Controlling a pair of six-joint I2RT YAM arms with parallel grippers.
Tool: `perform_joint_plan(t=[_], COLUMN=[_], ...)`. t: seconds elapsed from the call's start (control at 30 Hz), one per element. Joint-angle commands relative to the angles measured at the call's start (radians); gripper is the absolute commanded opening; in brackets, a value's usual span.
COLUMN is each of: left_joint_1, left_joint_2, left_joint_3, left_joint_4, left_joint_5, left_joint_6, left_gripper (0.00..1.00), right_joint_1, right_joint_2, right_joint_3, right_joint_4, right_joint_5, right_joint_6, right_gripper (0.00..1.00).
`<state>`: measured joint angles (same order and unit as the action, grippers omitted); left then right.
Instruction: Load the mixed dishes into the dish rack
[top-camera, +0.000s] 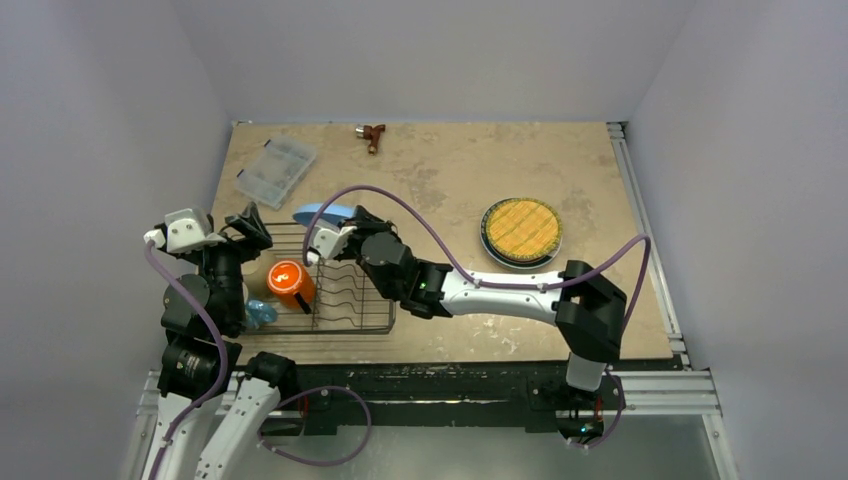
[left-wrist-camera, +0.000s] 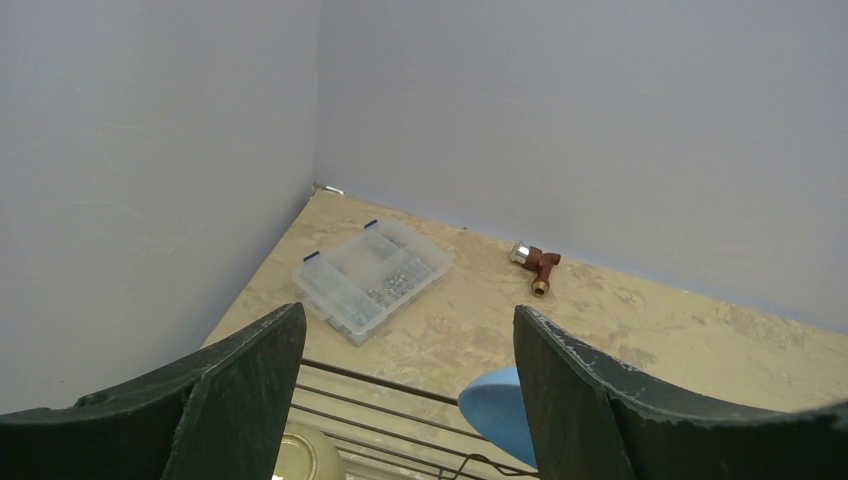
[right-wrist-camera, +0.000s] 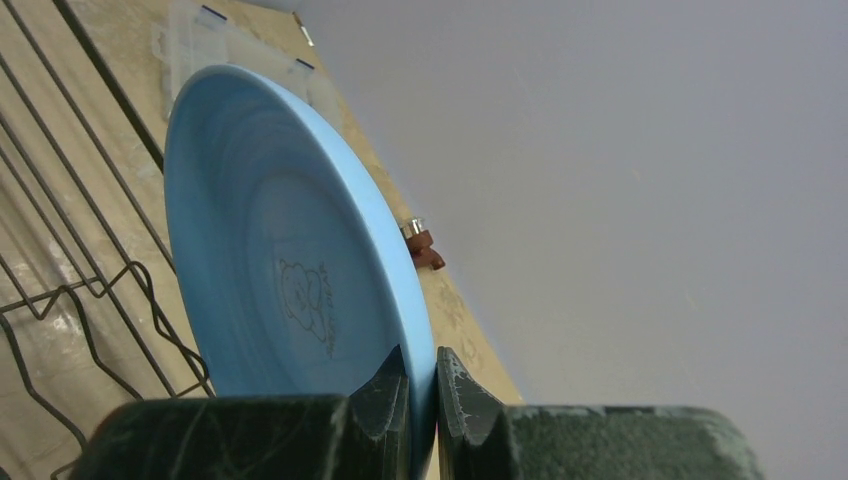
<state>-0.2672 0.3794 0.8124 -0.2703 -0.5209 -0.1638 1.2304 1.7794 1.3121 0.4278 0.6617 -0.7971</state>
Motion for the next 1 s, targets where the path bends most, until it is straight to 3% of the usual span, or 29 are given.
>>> perform_joint_plan(t=[0.0, 0.67, 0.97], left_joint_1=[0.011, 0.017, 0.017], left_joint_2=[0.007, 0.008, 0.009], left_joint_3=[0.000, 0.000, 0.000], left_joint_4=[0.040, 0.038, 0.038], left_joint_5=[0.008, 0.012, 0.015], left_joint_6=[-0.002, -0.006, -0.008], left_gripper=[0.75, 0.76, 0.75], right_joint_1=[0.006, 0.006, 0.006], right_joint_2=[-0.023, 0.129, 0.155], right_joint_3=[-0.018, 0.062, 0.103], right_joint_4=[0.071, -0.068, -0.125], right_joint_5=[-0.082, -0.205, -0.207], right_joint_6=[-0.007, -0.070, -0.014], right_gripper=[0.00, 0.00, 0.19])
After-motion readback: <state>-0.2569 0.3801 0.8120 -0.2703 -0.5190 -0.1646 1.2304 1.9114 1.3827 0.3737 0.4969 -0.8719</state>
